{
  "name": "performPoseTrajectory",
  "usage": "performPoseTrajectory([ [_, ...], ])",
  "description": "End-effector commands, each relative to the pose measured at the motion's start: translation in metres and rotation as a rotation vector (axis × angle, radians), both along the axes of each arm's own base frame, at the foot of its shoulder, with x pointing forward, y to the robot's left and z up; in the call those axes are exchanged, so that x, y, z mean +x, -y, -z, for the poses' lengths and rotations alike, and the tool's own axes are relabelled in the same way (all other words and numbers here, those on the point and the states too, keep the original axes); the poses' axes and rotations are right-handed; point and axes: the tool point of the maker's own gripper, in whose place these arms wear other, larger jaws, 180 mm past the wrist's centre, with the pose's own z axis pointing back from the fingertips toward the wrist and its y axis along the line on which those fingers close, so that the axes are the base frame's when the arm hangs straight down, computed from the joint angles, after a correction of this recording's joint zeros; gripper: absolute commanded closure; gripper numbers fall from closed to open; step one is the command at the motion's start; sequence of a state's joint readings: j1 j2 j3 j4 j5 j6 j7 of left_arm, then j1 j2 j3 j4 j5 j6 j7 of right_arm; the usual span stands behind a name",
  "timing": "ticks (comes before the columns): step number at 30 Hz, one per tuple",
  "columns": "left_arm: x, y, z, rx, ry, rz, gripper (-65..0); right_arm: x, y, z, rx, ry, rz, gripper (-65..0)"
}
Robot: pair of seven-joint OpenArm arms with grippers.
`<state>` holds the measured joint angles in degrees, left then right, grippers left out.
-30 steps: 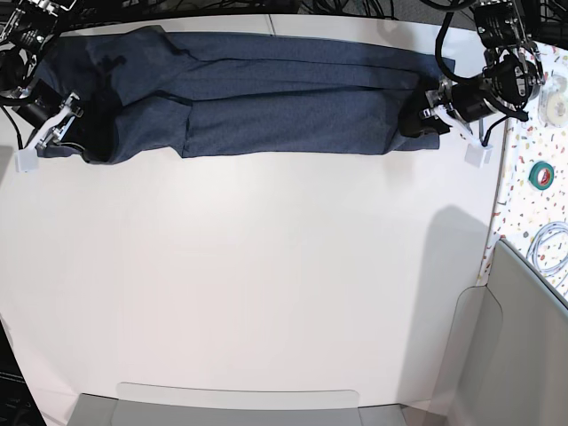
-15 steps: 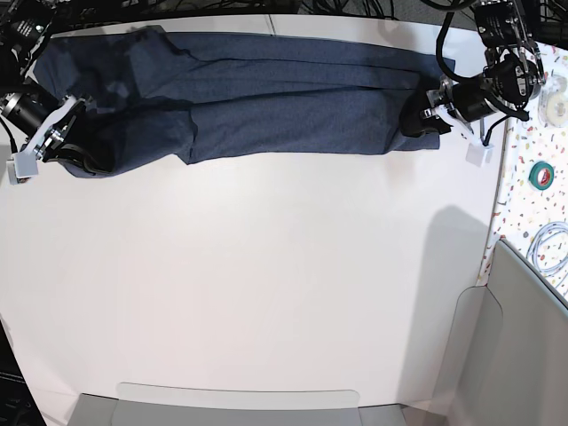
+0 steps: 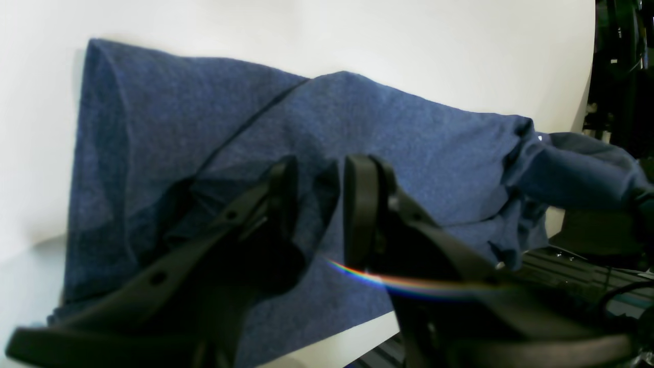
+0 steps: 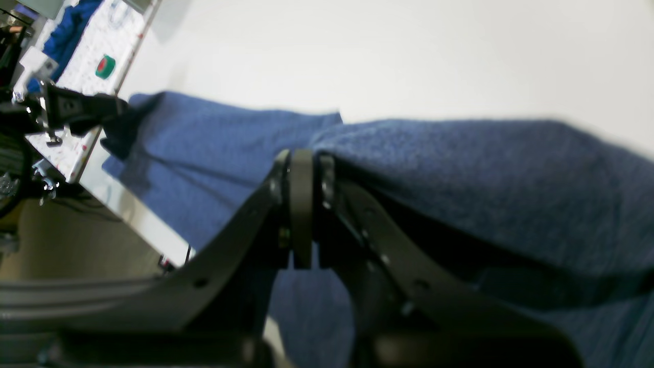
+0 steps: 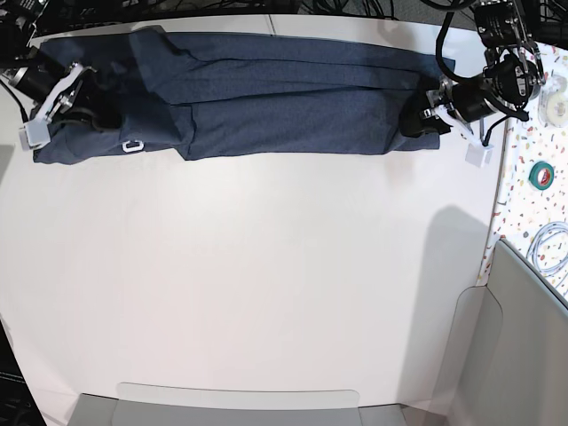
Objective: Layout the t-shirt on the table in an organized manner, then fold the t-shirt properly
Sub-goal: 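Pull the strip end with the right gripper to straighten the fold, then open both grippers and release the navy strip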
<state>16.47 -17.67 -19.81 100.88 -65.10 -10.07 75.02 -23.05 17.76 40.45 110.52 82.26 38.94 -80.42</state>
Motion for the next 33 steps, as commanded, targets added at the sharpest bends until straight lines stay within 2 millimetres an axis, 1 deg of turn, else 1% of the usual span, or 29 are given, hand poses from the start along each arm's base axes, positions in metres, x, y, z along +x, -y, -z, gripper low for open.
performPoseTrajectory([
  [1, 0.005, -0.001, -0.008, -0.001, 0.029, 0.008, -13.9, 0.0, 0.001, -0.007, -0.016, 0.029, -0.009, 0.0],
  [11, 0.004, 0.0, -0.008, 0.0, 0.024, 0.014, -13.9, -0.024, 0.024, 0.044, -0.204, -0.156, 0.07, 0.0],
  [15, 0.004, -0.001, -0.008, 0.001, 0.022, 0.014, -13.9, -0.037, 0.033, 0.064, -0.282, -0.236, 0.108, 0.0],
  [20, 0.004, -0.001, -0.008, 0.002, 0.022, 0.014, -13.9, -0.049, 0.045, 0.081, -0.381, -0.314, 0.136, 0.0],
  [22, 0.003, -0.002, -0.005, -0.001, 0.014, 0.01, -13.9, -0.053, 0.049, 0.085, -0.41, -0.337, 0.143, 0.0],
  [28, -0.003, -0.009, 0.016, -0.034, -0.06, -0.028, -13.9, -0.059, 0.053, 0.088, -0.435, -0.36, 0.138, 0.0],
  [30, 0.002, -0.01, 0.015, -0.038, -0.053, -0.033, -13.9, -0.059, 0.057, 0.087, -0.451, -0.361, 0.134, 0.0],
  [33, 0.003, -0.01, 0.014, -0.038, -0.048, -0.032, -13.9, -0.062, 0.06, 0.087, -0.464, -0.369, 0.128, 0.0],
])
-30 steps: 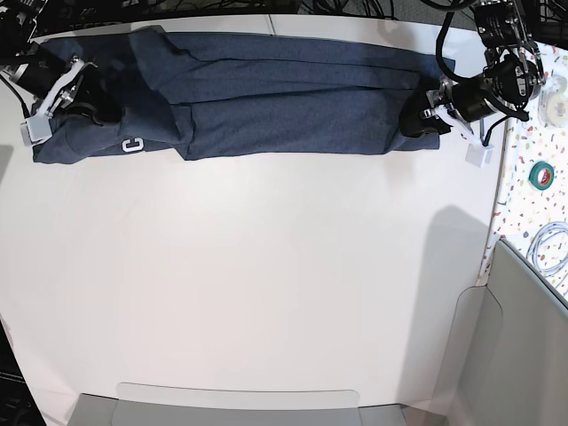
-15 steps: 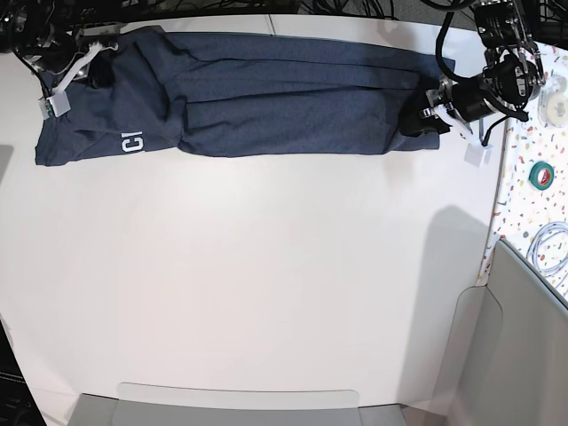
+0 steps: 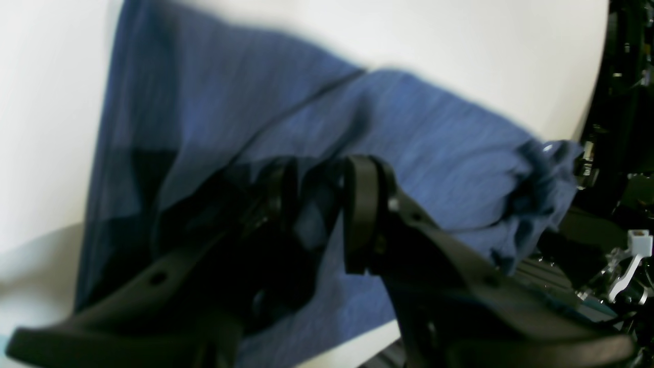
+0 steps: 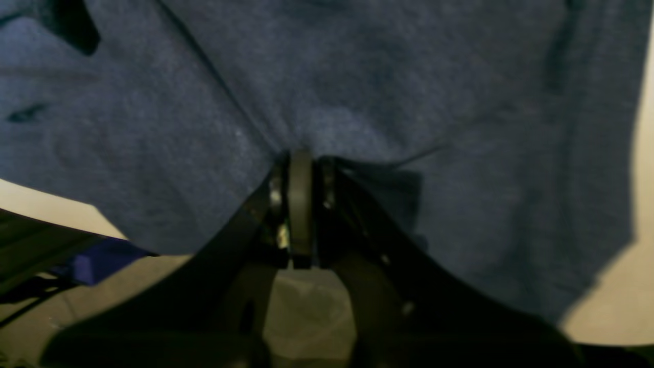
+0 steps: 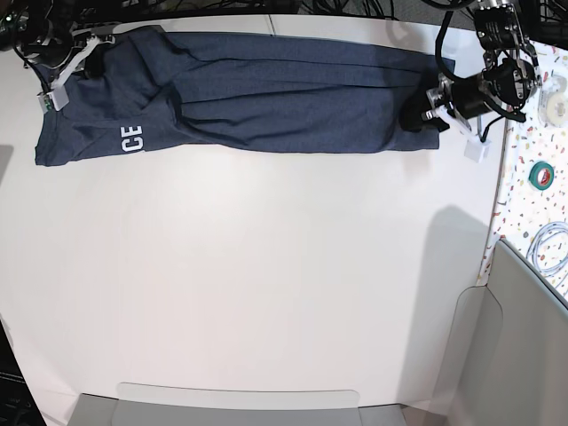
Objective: Layout the t-shirt on the table in an organized manner, then fold the t-shirt properly
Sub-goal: 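Open both grippers and release the navy strip, then grasp the strip end nearest the left gripper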
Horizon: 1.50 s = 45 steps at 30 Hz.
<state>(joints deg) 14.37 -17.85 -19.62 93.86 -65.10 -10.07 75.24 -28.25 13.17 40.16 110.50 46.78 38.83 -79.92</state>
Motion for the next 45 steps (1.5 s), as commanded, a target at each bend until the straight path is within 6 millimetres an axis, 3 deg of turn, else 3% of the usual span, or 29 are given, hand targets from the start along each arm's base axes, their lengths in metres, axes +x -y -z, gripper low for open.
performPoseTrajectory([
  [1, 0.003, -0.002, -0.008, 0.001, 0.024, 0.008, -13.9, 0.002, 0.002, -0.006, -0.013, 0.019, -0.016, 0.0],
  [22, 0.007, -0.007, -0.01, 0.01, 0.038, -0.009, -13.9, 0.004, 0.002, -0.008, -0.011, 0.03, -0.015, 0.0],
  [24, 0.007, -0.007, -0.01, 0.01, 0.038, -0.009, -13.9, 0.005, 0.004, -0.011, -0.004, 0.042, -0.004, -3.8],
  [28, 0.007, -0.008, -0.011, 0.012, 0.042, -0.012, -13.9, 0.006, 0.019, -0.027, 0.019, 0.107, 0.062, -21.3],
  [32, 0.01, -0.035, -0.021, 0.033, 0.071, -0.091, -14.1, 0.009, 0.046, -0.059, 0.03, 0.225, 0.143, -33.9],
  [37, 0.021, -0.089, -0.049, 0.098, 0.144, -0.212, -14.2, 0.009, 0.074, -0.097, 0.027, 0.375, 0.24, -36.1],
  [42, 0.011, -0.115, -0.056, 0.114, 0.143, -0.282, -19.0, 0.013, 0.08, -0.105, 0.022, 0.422, 0.271, -36.1],
  [45, 0.003, -0.118, -0.047, 0.099, 0.106, -0.295, -24.0, 0.016, 0.076, -0.103, 0.044, 0.434, 0.28, -36.1],
])
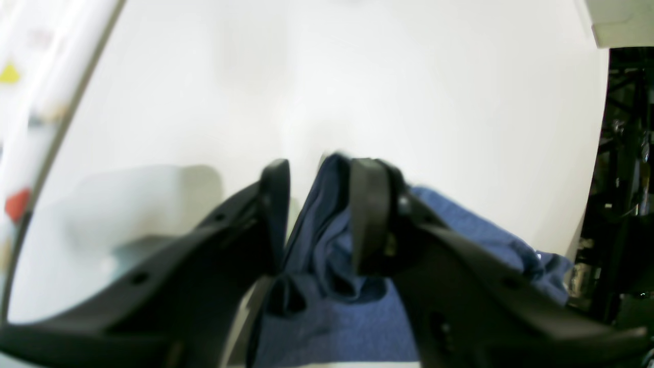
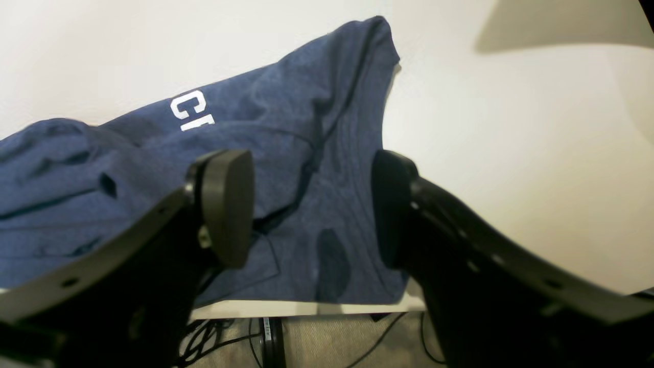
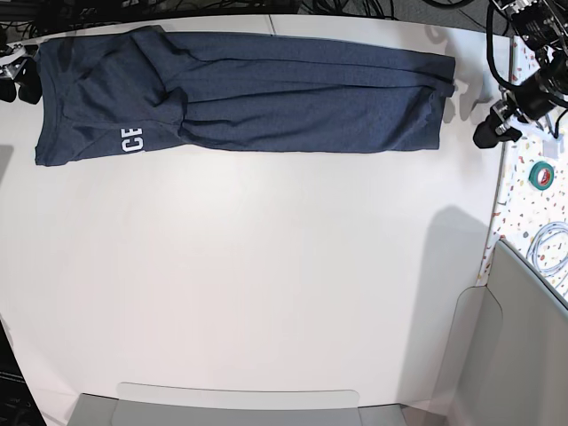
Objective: Layout the t-shirt on the table in an organized manner, then fold the t-shirt properly
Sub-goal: 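Grasp the strip end nearest the left gripper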
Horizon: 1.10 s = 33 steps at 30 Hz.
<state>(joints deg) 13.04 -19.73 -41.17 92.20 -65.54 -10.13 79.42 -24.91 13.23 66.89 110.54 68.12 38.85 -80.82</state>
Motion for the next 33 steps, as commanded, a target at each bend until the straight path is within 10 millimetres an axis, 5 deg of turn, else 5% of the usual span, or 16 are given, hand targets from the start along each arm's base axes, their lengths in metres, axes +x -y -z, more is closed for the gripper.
performPoseTrajectory([
  [1, 0.003, -0.007, -0.006, 0.005, 0.018, -0.003, -25.7, 0.005, -0.003, -0.008, -0.01, 0.043, -0.015, -36.1],
  [6, -0.024, -0.006, 0.029, -0.036, -0.064, 0.025, -30.1, 0.009, -0.004, -0.009, -0.002, 0.06, -0.011, -36.1],
  [13, -0.043, -0.004, 0.041, -0.047, -0.109, 0.03, -31.6, 0.014, -0.004, -0.011, -0.001, 0.077, -0.009, -36.1],
  [23, -0.047, 0.071, 0.06, -0.177, -0.168, 0.248, -31.4, 0.029, -0.022, 0.003, 0.006, 0.038, -0.075, -36.1],
  [33, -0.05, 0.083, 0.064, -0.193, -0.183, 0.279, -31.3, 0.03, -0.023, 0.004, 0.009, 0.038, -0.078, -36.1],
])
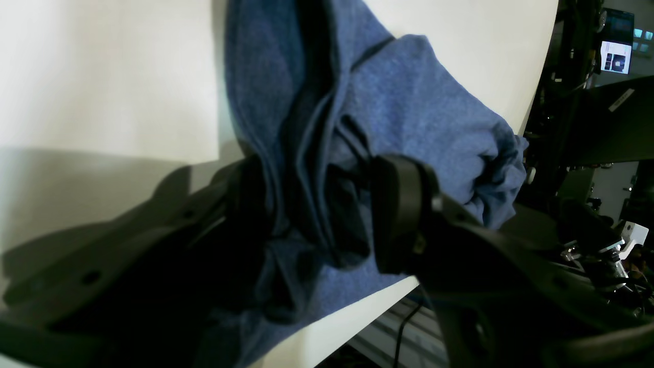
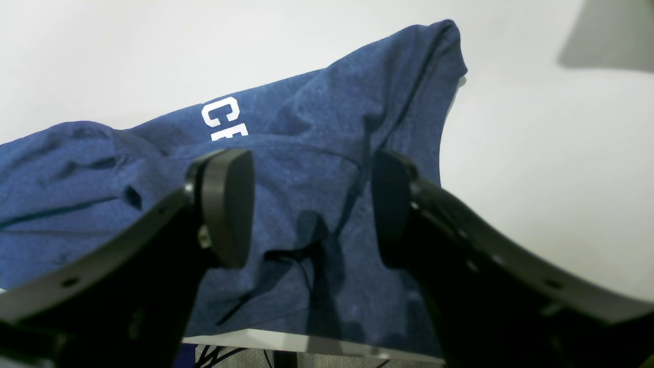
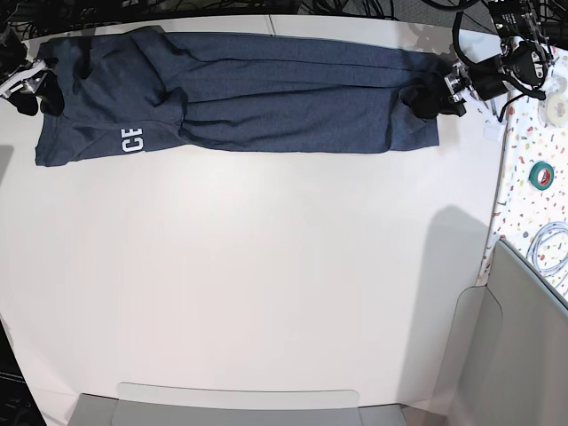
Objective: Layout the t-shirt on the table in an organized manner, then fold the t-shirt properly
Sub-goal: 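Grasp the strip end nearest the left gripper, then lift the strip end with the left gripper and fold it toward the right gripper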
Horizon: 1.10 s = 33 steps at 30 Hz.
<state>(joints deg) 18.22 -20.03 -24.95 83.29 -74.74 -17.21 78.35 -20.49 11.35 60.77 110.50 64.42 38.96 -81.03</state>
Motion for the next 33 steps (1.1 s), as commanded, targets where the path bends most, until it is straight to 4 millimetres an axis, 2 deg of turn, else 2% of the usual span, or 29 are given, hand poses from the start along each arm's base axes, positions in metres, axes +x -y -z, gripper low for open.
performPoseTrajectory([
  [1, -0.012, -0.003, 0.008, 0.04, -0.058, 0.035, -31.3, 0.004, 0.002, -0.011, -0.025, 0.037, -0.016, -36.1],
  [6, -0.013, -0.003, 0.008, 0.039, -0.059, 0.035, -31.1, 0.006, 0.003, -0.012, -0.025, 0.044, -0.015, -36.1],
  [8, -0.014, 0.0, 0.009, 0.04, -0.065, 0.054, -27.8, 0.006, 0.003, -0.012, -0.025, 0.044, -0.015, -36.1],
  [9, -0.014, 0.003, 0.01, 0.037, -0.068, 0.064, -24.9, 0.006, 0.003, -0.012, -0.025, 0.044, -0.015, -36.1],
  [13, -0.015, 0.003, 0.01, 0.043, -0.073, 0.08, -3.4, 0.007, 0.003, -0.012, -0.025, 0.047, -0.015, -36.1],
  [14, -0.015, 0.003, 0.01, 0.043, -0.073, 0.08, 0.0, 0.007, 0.003, -0.012, -0.025, 0.047, -0.015, -36.1],
  [19, -0.003, 0.006, -0.005, 0.07, -0.009, 0.105, 0.0, 0.006, 0.004, -0.01, -0.016, 0.044, -0.008, -36.1],
  [22, 0.011, 0.017, -0.03, 0.101, 0.091, 0.154, 0.0, 0.002, 0.011, 0.003, 0.028, 0.019, 0.018, -36.1],
  [27, 0.026, 0.043, -0.072, 0.059, 0.245, 0.201, 0.0, -0.001, 0.021, 0.024, 0.113, -0.012, 0.065, -36.1],
  [30, 0.025, 0.063, -0.077, -0.001, 0.26, 0.238, 0.0, -0.004, 0.029, 0.032, 0.134, -0.034, 0.081, -36.1],
  [33, 0.017, 0.087, -0.071, -0.044, 0.238, 0.304, 0.0, -0.003, 0.037, 0.033, 0.138, -0.039, 0.09, -36.1],
])
